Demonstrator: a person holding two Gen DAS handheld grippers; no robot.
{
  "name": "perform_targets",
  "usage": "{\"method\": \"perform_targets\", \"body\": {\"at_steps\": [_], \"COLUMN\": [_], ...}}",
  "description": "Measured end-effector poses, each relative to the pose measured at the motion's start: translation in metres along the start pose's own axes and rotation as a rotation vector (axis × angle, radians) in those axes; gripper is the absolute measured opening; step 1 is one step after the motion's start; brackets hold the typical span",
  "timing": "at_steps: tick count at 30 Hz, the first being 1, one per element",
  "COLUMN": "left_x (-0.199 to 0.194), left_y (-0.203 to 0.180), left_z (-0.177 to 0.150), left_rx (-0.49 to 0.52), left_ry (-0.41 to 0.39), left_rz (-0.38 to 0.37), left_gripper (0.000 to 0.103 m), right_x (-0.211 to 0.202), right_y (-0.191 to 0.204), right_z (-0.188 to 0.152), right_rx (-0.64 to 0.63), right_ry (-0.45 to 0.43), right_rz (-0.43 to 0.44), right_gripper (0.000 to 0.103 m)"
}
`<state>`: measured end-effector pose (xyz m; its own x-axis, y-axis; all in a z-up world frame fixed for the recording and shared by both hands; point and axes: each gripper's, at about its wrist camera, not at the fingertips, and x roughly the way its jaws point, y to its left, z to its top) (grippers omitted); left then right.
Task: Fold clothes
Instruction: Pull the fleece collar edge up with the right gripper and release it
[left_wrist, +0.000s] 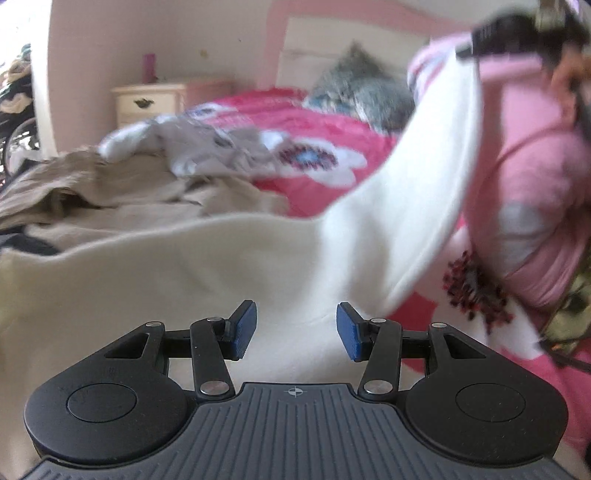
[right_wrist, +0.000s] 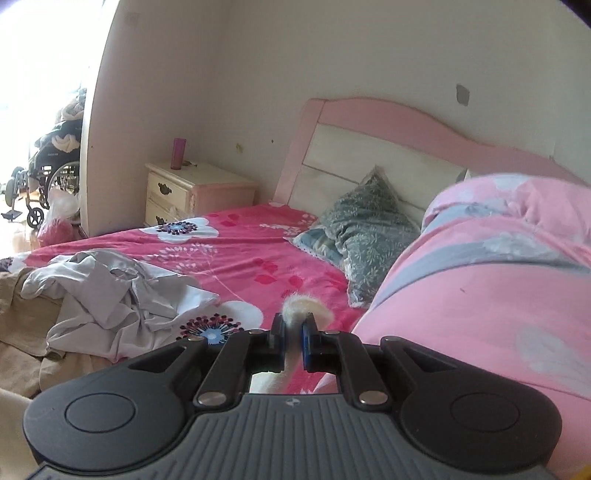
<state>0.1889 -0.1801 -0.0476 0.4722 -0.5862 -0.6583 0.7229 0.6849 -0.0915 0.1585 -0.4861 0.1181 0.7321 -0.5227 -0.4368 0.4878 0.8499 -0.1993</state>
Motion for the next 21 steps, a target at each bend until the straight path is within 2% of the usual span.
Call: {"method": "perform_targets", "body": {"at_steps": [3,6,9,10,11,12,13,14,16,17,18,20,21], "left_x": [0.031,0.036,0.032,0.030,0.028,0.025,0.021,0.015,0.003,-0.002,-0.007,-0.015,-0.017], "left_y": [-0.011,-0.021,-0.013,-0.010,-0.008,-0.006,-0.003,-0.002,0.001,0.004,0.008,0.020,0.027], "left_z": [-0.015,-0.028,-0.026,-0.025,-0.023,-0.020,-0.019,-0.019,-0.021,-0.022,-0.023,-0.025,-0.025], "left_rx": [0.037,0.101,0.052,0.032,0.009,-0.017,-0.035,-0.046,-0.057,-0.061,-0.071,-0.105,-0.126], "left_ry": [0.066,0.009,0.005,0.005,0.006,0.005,-0.001,-0.009,-0.035,-0.049,-0.062,-0.080,-0.086], "left_rz": [0.025,0.066,0.047,0.039,0.033,0.030,0.026,0.019,0.012,0.013,0.016,0.027,0.040], "left_gripper": [0.048,0.050,0.050,0.050,0.050,0.050,0.050,0.050,0.050,0.050,0.050,0.050,0.050], "right_x": [0.005,0.009,0.022,0.029,0.032,0.035,0.034,0.028,0.014,0.006,0.000,-0.006,-0.005], "right_y": [-0.011,-0.012,-0.003,0.001,0.006,0.010,0.013,0.016,0.023,0.026,0.033,0.054,0.073], "right_z": [0.000,-0.004,-0.008,-0.010,-0.010,-0.010,-0.008,-0.006,-0.003,-0.001,0.000,-0.003,-0.011], "right_rx": [0.054,0.074,0.043,0.017,-0.003,-0.024,-0.030,-0.034,-0.049,-0.060,-0.077,-0.108,-0.143], "right_ry": [0.022,0.047,0.133,0.177,0.194,0.209,0.193,0.145,0.039,-0.019,-0.050,-0.025,0.016], "right_rz": [0.020,0.040,0.066,0.062,0.040,0.016,-0.006,-0.046,-0.114,-0.142,-0.114,0.046,0.133], "right_gripper": [0.010,0.010,0.012,0.017,0.026,0.032,0.044,0.058,0.068,0.068,0.068,0.067,0.065]}}
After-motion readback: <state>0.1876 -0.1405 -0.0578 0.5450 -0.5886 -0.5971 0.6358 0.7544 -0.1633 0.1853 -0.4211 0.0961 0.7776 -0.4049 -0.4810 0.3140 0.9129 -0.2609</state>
